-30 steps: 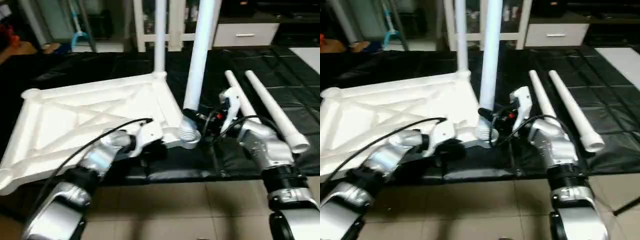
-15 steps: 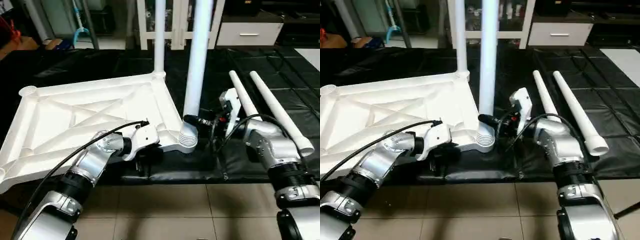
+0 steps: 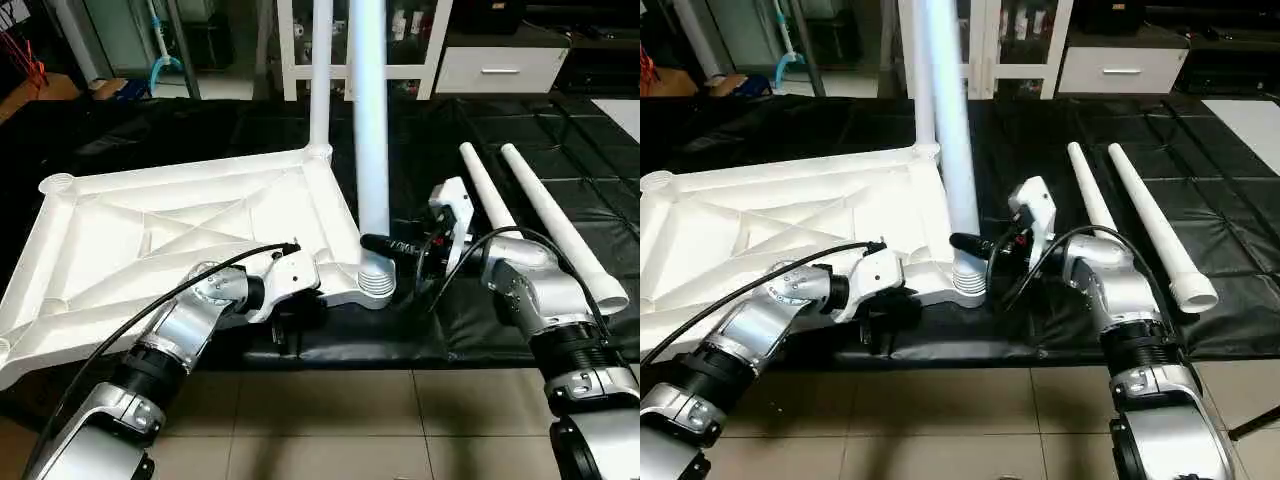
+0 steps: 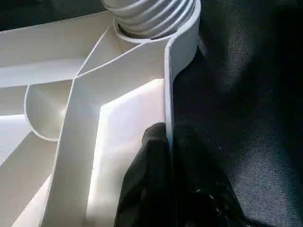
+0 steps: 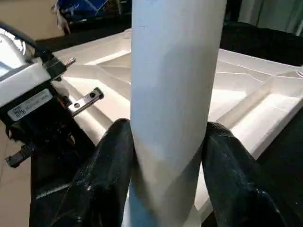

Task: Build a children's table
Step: Insert table leg to table base

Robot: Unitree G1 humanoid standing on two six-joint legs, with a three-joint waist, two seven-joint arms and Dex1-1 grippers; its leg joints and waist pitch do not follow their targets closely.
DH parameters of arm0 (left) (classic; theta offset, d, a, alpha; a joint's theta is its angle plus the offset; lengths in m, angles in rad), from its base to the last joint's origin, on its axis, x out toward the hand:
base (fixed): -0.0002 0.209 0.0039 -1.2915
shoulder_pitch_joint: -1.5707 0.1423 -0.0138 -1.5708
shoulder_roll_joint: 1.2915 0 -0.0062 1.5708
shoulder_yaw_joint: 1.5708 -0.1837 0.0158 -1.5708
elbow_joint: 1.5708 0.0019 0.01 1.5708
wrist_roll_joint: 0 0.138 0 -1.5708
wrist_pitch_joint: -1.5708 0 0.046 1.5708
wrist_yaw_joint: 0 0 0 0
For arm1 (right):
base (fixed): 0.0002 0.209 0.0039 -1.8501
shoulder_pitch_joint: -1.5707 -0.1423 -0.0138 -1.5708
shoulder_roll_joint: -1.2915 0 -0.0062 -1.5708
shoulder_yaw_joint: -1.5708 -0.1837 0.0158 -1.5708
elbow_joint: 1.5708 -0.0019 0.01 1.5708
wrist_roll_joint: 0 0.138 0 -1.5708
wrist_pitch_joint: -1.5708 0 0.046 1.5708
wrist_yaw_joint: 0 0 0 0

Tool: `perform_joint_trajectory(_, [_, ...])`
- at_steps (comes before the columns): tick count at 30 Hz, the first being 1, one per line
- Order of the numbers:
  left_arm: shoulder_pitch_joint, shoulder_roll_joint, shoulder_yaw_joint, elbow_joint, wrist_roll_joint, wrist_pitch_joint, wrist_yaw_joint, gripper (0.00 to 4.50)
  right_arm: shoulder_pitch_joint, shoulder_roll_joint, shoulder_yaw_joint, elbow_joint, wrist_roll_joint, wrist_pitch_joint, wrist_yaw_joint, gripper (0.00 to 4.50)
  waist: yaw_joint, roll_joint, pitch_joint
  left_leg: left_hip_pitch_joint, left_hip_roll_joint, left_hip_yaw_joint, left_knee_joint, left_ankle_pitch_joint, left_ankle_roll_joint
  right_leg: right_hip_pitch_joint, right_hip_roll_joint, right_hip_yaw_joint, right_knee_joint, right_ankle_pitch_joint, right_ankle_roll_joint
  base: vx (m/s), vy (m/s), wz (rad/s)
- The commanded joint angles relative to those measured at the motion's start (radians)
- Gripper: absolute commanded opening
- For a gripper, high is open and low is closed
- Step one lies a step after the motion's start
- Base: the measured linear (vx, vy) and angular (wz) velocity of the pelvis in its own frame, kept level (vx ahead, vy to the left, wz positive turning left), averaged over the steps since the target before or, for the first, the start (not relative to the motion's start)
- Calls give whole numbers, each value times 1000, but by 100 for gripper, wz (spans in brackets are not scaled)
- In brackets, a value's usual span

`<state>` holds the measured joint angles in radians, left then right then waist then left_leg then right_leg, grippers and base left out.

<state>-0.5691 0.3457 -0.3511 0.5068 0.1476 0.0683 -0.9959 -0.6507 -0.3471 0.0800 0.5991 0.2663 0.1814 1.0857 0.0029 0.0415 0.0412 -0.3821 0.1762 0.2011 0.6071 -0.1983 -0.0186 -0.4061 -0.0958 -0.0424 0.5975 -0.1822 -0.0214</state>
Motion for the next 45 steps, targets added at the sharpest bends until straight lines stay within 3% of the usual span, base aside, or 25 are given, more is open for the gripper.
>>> perform_joint_trajectory(1, [7, 5, -26, 27, 17, 4, 1, 0, 40, 6, 42, 19, -36, 13, 6, 179, 6, -9, -68, 20, 52, -19, -66, -110, 103, 49, -44, 25, -47, -42, -276, 0, 0, 0])
perform_joint_trajectory(5, [3, 0, -22, 39, 23, 2, 17, 0, 77, -10, 19, -10, -26, 22, -4, 179, 5, -9, -68, 22, 51, -20, -68, -115, 97, 50, -42, 25, -47, -26, -273, 0, 0, 0])
perform_joint_trajectory(13, [-12, -3, -22, 63, 29, -9, 25, 0, 105, -12, -35, 33, -17, -4, -72, 179, 2, -7, -65, 25, 50, -21, -73, -171, 66, 50, -44, 27, -56, -90, -265, 0, 0, 0])
perform_joint_trajectory(19, [-28, -11, -16, 84, 29, -15, 39, 0, 159, 10, -90, 33, 12, -5, -134, 179, -1, -7, -60, 28, 51, -23, -80, -230, 42, 46, -44, 30, -67, -163, -245, 0, 0, 0])
perform_joint_trajectory(24, [-32, -14, -15, 90, 29, -15, 43, 0, 183, 15, -102, 32, 22, -3, -144, 178, -3, -7, -58, 32, 51, -26, -87, -290, 17, 44, -45, 30, -75, -235, -227, 0, 0, 0])
perform_joint_trajectory(28, [-37, -18, -14, 98, 29, -19, 51, 0, 231, 30, -118, 19, 32, -20, -172, 178, -2, -4, -58, 33, 51, -25, -89, -287, 15, 43, -46, 31, -77, -216, -223, 0, 0, 0])
perform_joint_trajectory(34, [-48, -19, -8, 111, 28, -25, 65, 0, 301, 30, -102, -42, 8, -63, -191, 178, -5, -6, -52, 36, 51, -30, -96, -360, 0, 37, -47, 30, -90, -332, -187, 0, 0, 0])
perform_joint_trajectory(42, [-47, -19, -7, 112, 27, -24, 68, 0, 346, 27, -101, -66, 5, -81, -203, 178, -14, -3, -53, 35, 52, -32, -104, -377, -2, 36, -46, 28, -95, -330, -178, 0, 0, 0])
perform_joint_trajectory(45, [-50, -19, -6, 120, 27, -28, 70, 0, 372, 11, -53, -85, -39, -111, -196, 178, -16, -4, -52, 32, 52, -32, -105, -378, -1, 37, -46, 29, -97, -329, -174, 0, 0, 0])
